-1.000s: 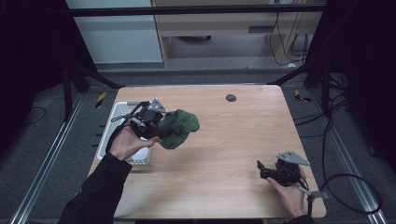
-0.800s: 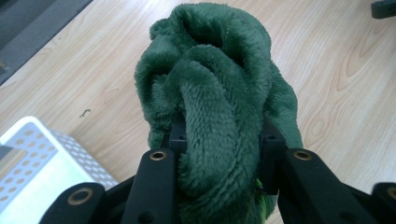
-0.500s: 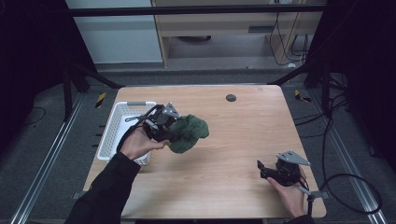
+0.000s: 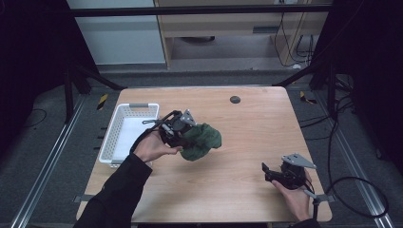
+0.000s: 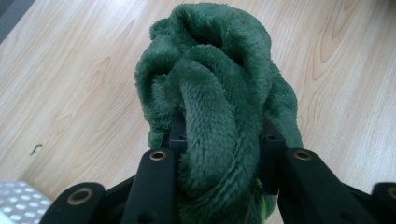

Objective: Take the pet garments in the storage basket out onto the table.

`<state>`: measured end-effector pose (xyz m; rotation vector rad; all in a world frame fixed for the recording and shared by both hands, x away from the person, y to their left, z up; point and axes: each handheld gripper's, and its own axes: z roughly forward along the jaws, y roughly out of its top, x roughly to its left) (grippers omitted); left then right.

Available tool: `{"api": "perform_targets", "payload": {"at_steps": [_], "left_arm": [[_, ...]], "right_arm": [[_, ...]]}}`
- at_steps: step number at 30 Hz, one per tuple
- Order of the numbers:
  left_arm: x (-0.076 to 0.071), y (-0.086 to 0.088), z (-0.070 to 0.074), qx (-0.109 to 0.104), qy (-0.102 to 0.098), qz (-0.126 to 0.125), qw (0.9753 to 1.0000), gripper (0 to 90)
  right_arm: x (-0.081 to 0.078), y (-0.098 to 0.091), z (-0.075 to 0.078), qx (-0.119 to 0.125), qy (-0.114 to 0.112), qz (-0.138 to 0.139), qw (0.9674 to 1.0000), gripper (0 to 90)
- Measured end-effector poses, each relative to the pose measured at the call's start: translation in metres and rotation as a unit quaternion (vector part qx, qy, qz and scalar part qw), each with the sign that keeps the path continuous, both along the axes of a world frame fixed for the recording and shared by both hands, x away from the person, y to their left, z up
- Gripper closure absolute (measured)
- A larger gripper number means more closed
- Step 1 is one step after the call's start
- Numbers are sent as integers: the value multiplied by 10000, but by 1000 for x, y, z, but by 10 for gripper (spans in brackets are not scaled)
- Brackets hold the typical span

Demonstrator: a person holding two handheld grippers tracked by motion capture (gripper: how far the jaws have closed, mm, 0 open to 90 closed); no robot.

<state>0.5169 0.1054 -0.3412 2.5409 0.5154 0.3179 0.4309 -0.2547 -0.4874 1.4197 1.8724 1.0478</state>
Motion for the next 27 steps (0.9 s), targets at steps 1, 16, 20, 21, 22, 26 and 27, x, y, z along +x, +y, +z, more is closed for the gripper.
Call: {"api": "perform_targets", "payload": {"at_steps": [1,16,20,21,22,26,27], "left_arm": [[0,-3,-3,46,9,-68,10000,665],[-4,-30,-19,265,74,-436,9987,665],[-4,-34,-23,252,124,-536,9982,665],[-5,-37,-26,318,154,-582,9977,665],[-5,-37,-26,318,154,-582,9977,664],[-5,-42,-35,431,240,-699,9963,665],[-5,-42,-35,431,240,-699,9963,665]], "right_arm": [[0,0,0,3,3,-5,10000,126],[0,0,1,7,-3,-3,10000,126],[0,0,1,16,5,-6,10000,127],[0,0,1,19,3,-17,10000,126],[0,0,1,19,3,-17,10000,126],[0,-1,1,4,-9,-22,10000,126],[0,-1,1,4,-9,-22,10000,126]]}}
